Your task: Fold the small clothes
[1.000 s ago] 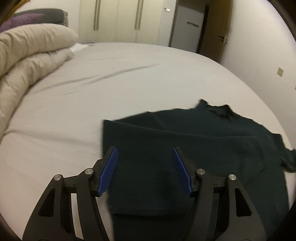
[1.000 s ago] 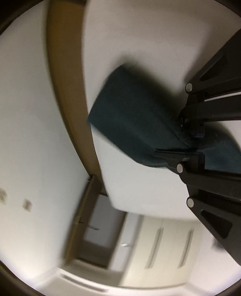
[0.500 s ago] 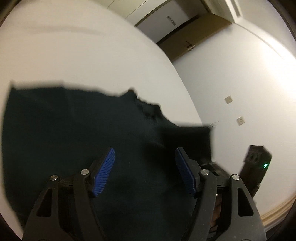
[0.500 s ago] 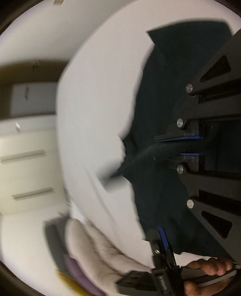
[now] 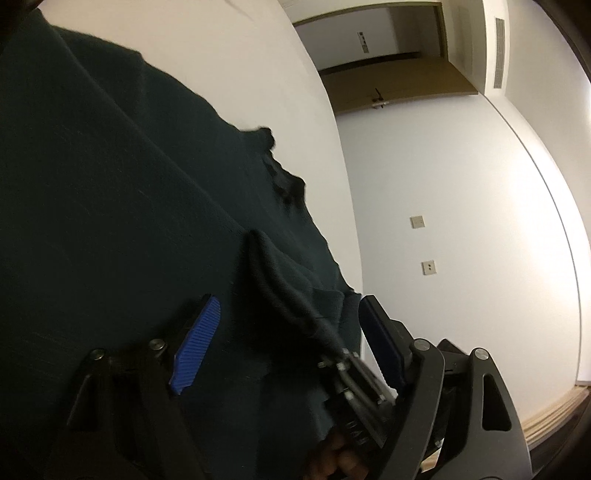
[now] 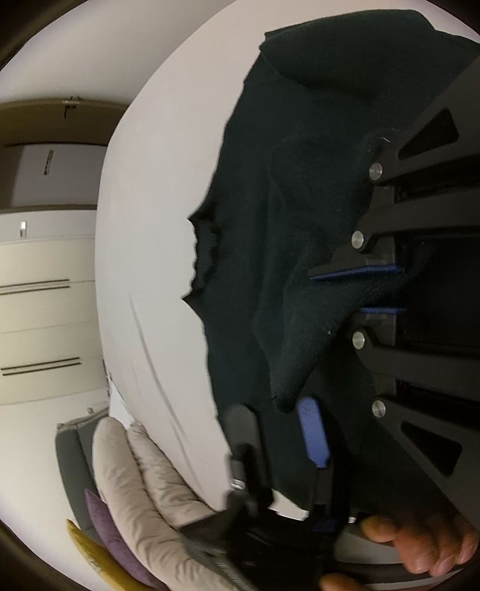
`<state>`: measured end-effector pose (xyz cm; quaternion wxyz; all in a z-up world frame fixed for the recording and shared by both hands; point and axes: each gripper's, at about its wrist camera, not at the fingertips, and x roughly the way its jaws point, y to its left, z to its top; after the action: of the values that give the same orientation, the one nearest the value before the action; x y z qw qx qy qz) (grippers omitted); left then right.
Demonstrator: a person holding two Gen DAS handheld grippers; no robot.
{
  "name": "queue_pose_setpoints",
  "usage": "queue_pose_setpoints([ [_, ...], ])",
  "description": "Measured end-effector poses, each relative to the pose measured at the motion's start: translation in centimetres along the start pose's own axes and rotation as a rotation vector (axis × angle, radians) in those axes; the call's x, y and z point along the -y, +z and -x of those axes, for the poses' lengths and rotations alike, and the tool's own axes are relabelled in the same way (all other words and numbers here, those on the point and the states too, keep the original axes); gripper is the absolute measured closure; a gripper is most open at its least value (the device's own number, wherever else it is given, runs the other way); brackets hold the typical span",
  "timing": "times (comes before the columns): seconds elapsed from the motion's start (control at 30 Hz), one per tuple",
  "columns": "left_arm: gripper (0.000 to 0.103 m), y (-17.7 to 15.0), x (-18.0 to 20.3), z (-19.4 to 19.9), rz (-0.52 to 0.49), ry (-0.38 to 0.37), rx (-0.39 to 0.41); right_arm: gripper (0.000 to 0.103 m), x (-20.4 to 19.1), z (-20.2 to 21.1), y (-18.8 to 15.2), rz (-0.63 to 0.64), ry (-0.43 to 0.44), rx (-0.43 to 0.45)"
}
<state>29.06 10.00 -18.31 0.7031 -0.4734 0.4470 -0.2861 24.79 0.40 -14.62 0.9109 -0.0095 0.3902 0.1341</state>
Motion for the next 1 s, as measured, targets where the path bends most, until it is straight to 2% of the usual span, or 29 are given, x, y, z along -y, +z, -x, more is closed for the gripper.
queue_pose_setpoints([
  [0.03, 0.025, -0.1, 0.0, -0.4, 0.007, -0.016, -0.012, 0.084, 0.0, 0.0, -0.2, 0.001, 0.007, -0.008],
  [0.1, 0.025, -0.3, 0.2, -0.9, 0.006, -0.02, -0.024, 0.072, 0.0, 0.1, -0.6, -0.006, 0.038, -0.024],
  [0.17, 0.025, -0.3, 0.5, -1.5, -0.013, -0.007, -0.03, 0.049, -0.1, 0.7, -1.1, -0.007, 0.069, -0.019],
  [0.23, 0.025, -0.3, 0.5, -2.1, -0.019, -0.001, -0.039, 0.044, -0.1, 1.6, -1.7, -0.003, 0.096, -0.012],
  [0.37, 0.03, -0.6, 0.6, -2.2, -0.033, -0.011, -0.037, 0.043, 1.7, 4.0, -3.5, -0.098, 0.165, -0.021],
  [0.43, 0.058, -0.7, 0.5, -2.9, -0.033, -0.012, -0.054, 0.043, 3.8, 5.5, -4.6, -0.198, 0.212, -0.011],
  [0.5, 0.078, -1.3, 0.4, -3.4, -0.04, 0.026, -0.074, 0.043, 6.3, 6.5, -5.7, -0.308, 0.236, -0.005],
  [0.6, 0.093, -2.2, 0.2, -4.6, -0.064, 0.063, -0.067, 0.043, 10.7, 7.1, -7.8, -0.523, 0.279, -0.015],
  [0.7, 0.095, -2.6, 1.1, -4.0, -0.12, 0.102, -0.014, 0.043, 16.0, 7.0, -11.0, -0.844, 0.327, 0.007],
  [0.77, 0.095, -2.9, 2.2, -2.9, -0.19, 0.136, 0.048, 0.051, 18.1, 6.8, -12.5, -1.0, 0.394, 0.042],
  [0.8, 0.095, -3.0, 2.6, -2.2, -0.212, 0.141, 0.075, 0.051, 18.7, 6.6, -12.9, -1.05, 0.423, 0.049],
  [1.0, 0.095, -3.5, 4.0, 0.7, -0.318, 0.205, 0.201, 0.048, 20.2, 5.1, -11.7, -1.145, 0.468, 0.101],
])
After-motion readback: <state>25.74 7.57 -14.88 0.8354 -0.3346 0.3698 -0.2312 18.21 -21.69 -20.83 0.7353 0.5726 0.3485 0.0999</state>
